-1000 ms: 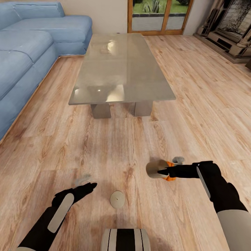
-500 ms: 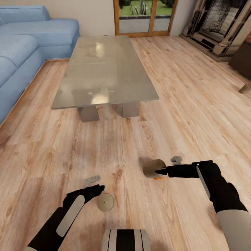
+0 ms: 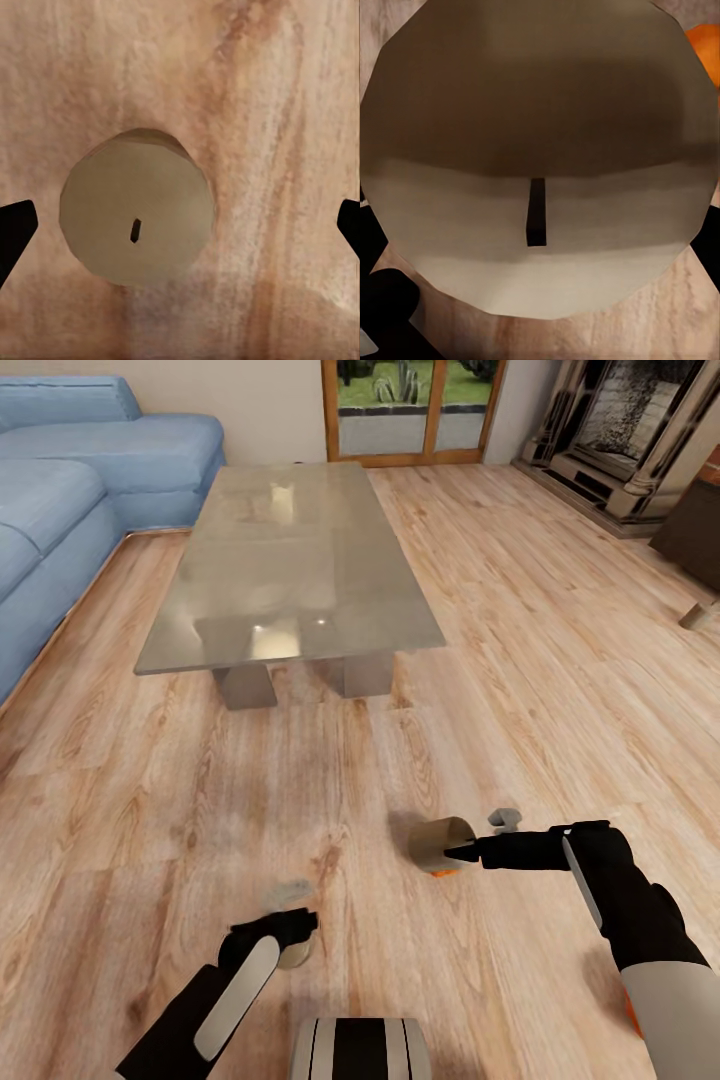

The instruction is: Place each of the two pumpkins and all three candles from the living room inside a cabinet in the living room (use any cabinet), then make sure every cabinet is closed, and position the cauldron so it is next to a table in the living room.

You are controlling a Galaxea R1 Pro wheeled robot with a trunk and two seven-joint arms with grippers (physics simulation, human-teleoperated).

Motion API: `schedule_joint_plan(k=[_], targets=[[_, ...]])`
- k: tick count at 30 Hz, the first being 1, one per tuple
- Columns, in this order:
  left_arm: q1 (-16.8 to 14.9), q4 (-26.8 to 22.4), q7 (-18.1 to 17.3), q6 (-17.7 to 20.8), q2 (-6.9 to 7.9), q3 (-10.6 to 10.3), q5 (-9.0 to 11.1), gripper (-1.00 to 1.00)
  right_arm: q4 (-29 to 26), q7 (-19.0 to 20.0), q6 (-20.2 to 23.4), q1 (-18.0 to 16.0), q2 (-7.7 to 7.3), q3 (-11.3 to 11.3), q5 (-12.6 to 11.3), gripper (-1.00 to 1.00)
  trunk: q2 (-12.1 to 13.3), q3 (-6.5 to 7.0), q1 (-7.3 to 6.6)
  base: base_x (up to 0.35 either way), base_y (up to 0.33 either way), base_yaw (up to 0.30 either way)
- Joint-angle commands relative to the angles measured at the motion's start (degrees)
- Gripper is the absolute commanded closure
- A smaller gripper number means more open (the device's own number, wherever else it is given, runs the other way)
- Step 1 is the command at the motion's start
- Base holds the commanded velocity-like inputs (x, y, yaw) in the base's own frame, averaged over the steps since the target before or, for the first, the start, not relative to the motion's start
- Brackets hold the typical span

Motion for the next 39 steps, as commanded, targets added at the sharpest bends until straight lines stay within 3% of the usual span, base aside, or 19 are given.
schedule_joint_plan(k=[1, 3, 5, 9, 12, 20, 27, 31, 39], targets=[[0.02, 0.07, 0.25, 0.0, -0.32, -0.67, -0.1, -1.0, -0.01, -0.01, 0.01, 0.0, 0.0, 0.0, -0.02, 1.0, 0.0, 0.0, 0.0, 0.001, -0.003, 0.0], [0.04, 0.12, 1.66, -0.03, -0.67, -1.63, -0.2, -1.0, 0.01, -0.01, -0.01, 0.0, 0.0, 0.0, -0.02, 1.0, 0.0, 0.0, 0.0, 0.0, -0.002, 0.0], [0.05, 0.34, 5.47, -0.34, -0.88, -2.16, -0.15, -1.0, 0.02, -0.01, -0.04, 0.0, 0.06, 0.03, 0.01, 1.0, 0.0, 0.0, 0.0, 0.0, 0.0, 0.0], [0.05, 1.45, 7.47, -0.98, -0.95, -2.46, -0.15, -1.0, 0.34, -0.01, -0.28, 0.0, 0.09, 0.05, -0.07, 1.0, 0.0, 0.0, 0.0, 0.0, 0.0, 0.0], [0.05, 4.68, 7.66, -1.32, -1.46, -2.95, -0.34, -1.0, 0.49, -0.01, -0.36, 0.07, 0.09, 0.08, -0.11, 1.0, 0.0, 0.0, 0.0, 0.0, 0.0, 0.0], [0.05, 5.26, 7.4, -1.45, -1.75, -3.07, -0.29, -1.0, 0.41, -0.01, -0.27, 0.07, 0.15, 0.09, -0.09, 1.0, 0.0, 0.0, 0.0, 0.0, 0.0, 0.0], [0.05, 4.5, 7.2, -1.67, -1.87, -3.14, -0.3, -1.0, 0.33, -0.01, -0.26, 0.09, 0.15, 0.09, -0.04, 1.0, -0.09, -1.55, 0.18, 0.0, 0.0, 0.0], [0.05, 4.66, 7.13, -5.38, -1.82, -3.02, -0.37, -1.0, 0.25, -0.01, -0.31, 0.09, 0.14, 0.09, -0.03, 1.0, -0.15, -2.44, 0.28, 0.0, 0.0, 0.0], [-0.03, 3.91, 7.09, -7.5, -1.71, -2.93, -1.55, -1.0, 0.19, -0.01, -0.34, 0.08, 0.17, 0.09, -0.02, 1.0, -0.21, -3.54, 0.41, 0.0, 0.0, 0.0]])
